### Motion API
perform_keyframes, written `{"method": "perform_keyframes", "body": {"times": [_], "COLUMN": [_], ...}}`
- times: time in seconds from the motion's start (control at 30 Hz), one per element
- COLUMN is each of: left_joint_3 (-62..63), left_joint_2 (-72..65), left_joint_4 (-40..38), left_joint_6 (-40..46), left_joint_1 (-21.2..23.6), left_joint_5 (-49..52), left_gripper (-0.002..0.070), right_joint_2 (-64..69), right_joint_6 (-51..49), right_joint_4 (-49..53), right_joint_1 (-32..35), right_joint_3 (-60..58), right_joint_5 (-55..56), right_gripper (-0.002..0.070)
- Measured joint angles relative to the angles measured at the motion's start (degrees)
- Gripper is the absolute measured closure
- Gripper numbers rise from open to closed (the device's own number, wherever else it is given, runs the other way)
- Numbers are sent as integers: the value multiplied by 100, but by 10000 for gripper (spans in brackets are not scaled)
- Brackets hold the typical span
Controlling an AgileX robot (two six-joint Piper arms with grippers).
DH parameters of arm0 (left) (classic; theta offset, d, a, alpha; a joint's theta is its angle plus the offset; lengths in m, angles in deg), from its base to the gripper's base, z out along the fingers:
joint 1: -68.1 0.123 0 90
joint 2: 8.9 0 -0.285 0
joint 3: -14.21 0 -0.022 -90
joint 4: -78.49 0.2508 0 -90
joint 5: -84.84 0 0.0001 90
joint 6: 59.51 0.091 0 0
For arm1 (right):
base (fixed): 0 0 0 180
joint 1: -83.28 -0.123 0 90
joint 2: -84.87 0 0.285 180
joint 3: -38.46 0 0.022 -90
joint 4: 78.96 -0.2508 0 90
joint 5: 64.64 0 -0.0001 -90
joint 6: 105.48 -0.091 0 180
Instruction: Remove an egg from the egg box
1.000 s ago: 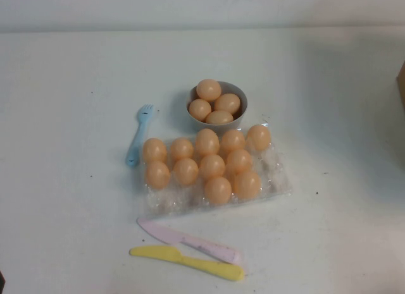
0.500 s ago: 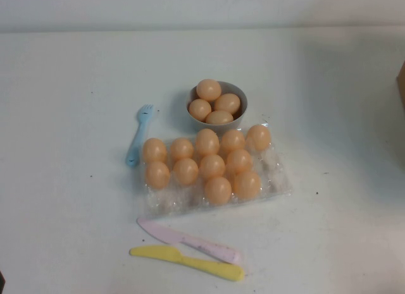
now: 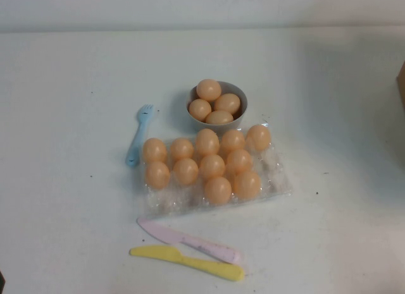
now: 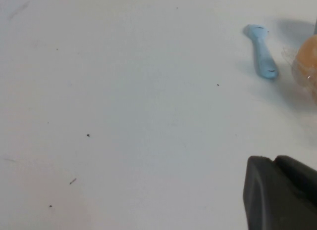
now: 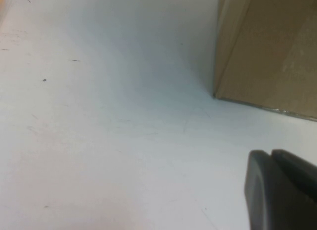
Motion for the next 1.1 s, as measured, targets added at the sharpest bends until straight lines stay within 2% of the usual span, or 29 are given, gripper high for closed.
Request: {"method": "perform_keyframes", "body": {"times": [0.43,0.53,0.63,0.73,0.83,0.93,1.1], "left_joint_3": [0,0,0,0,0,0,0], "left_joint_2": [0,0,0,0,0,0,0], "left_joint_4": [0,0,0,0,0,0,0], "left_joint_6": [0,30,30,30,30,30,30], "left_joint_1": [0,0,0,0,0,0,0], "left_joint_5": [0,0,0,0,0,0,0], "left_gripper": [679,680,680,680,679,679,680], "right_joint_2": [0,0,0,0,0,0,0], "right_joint_6": [0,0,0,-10,-10,6,725], "right_joint_4": [184,-280,-1873,-4296,-6276,-7343,-7820], "right_joint_1": [0,0,0,0,0,0,0], "right_joint_3": [0,0,0,0,0,0,0], "right_joint_5": [0,121,597,1102,1617,2337,3199], "right_gripper": [694,694,694,694,694,694,694]}}
